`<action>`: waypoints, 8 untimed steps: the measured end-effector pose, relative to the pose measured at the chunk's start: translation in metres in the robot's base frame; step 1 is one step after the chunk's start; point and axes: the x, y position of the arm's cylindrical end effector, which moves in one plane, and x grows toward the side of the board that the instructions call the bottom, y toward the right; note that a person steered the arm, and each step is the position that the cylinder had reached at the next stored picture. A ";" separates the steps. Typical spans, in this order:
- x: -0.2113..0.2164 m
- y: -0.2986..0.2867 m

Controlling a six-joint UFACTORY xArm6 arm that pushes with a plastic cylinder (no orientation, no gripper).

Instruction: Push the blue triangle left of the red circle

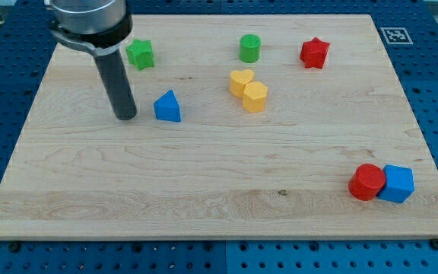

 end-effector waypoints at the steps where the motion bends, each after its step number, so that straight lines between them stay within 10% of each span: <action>1: -0.004 0.028; 8: 0.034 0.176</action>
